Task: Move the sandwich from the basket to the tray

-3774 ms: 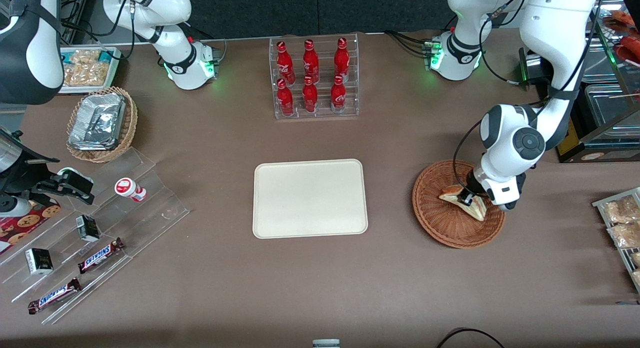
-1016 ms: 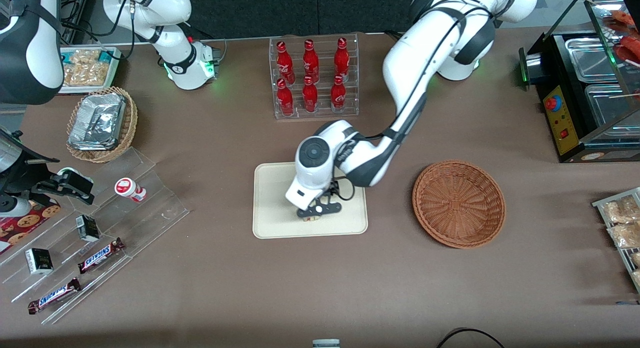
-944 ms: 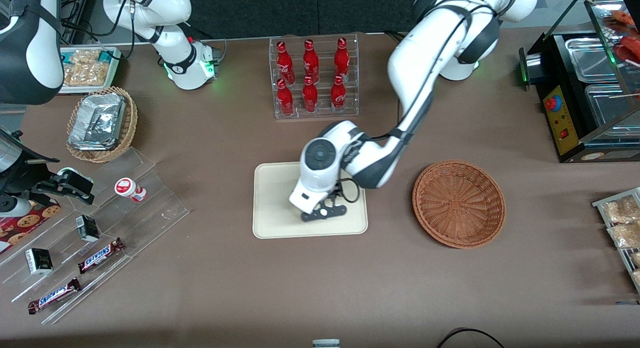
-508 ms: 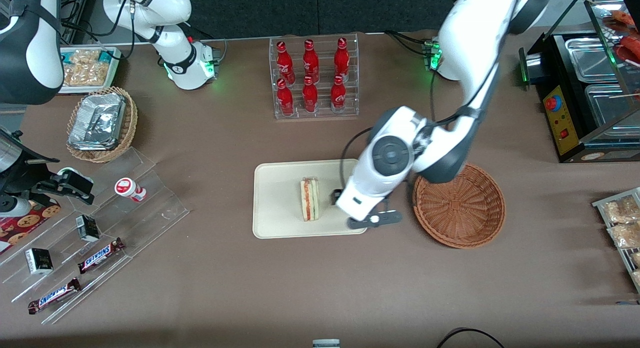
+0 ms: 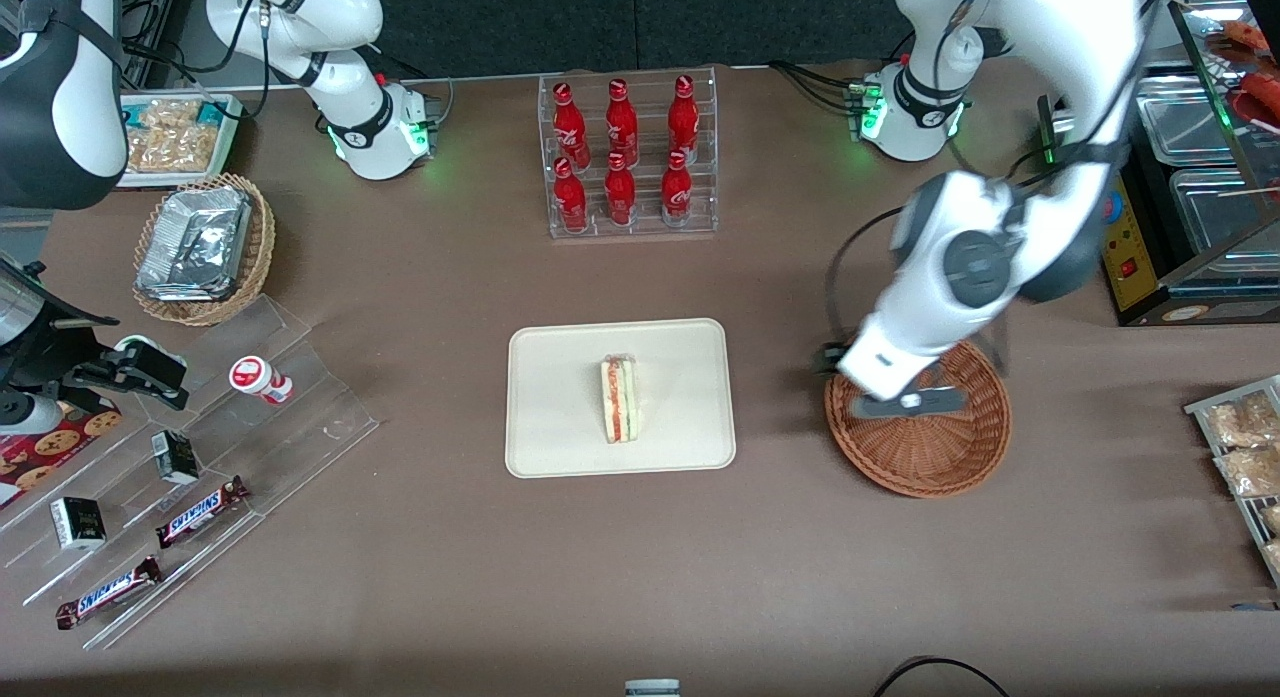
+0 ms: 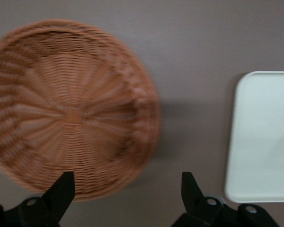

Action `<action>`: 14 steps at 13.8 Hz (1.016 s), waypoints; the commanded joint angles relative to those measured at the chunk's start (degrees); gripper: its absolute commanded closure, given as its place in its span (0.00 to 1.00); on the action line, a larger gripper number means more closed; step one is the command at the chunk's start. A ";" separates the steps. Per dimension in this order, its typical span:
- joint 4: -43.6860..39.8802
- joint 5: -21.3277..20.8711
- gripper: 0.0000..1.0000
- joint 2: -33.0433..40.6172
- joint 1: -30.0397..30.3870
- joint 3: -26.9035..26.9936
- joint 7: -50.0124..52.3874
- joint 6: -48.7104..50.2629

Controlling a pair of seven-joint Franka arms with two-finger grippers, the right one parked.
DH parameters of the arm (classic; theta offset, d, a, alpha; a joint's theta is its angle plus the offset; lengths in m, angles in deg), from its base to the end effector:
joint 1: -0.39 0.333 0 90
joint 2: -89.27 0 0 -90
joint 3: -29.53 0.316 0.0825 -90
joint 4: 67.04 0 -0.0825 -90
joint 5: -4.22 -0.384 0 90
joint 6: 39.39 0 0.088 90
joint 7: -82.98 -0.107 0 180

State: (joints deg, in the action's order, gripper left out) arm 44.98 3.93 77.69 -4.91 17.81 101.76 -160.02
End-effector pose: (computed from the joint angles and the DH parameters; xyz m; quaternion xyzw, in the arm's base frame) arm 0.5672 -0.1692 0.3732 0.9994 0.0155 -0.0283 0.0101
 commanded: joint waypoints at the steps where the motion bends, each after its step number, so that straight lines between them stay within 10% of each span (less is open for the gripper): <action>1: 5.76 1.16 0.01 8.23 7.12 -0.59 -8.90 3.44; 14: -19.63 0.46 0.00 12.63 12.50 -0.23 -14.91 32.20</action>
State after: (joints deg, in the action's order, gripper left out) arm 28.94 4.33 91.64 6.96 18.17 86.97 -130.41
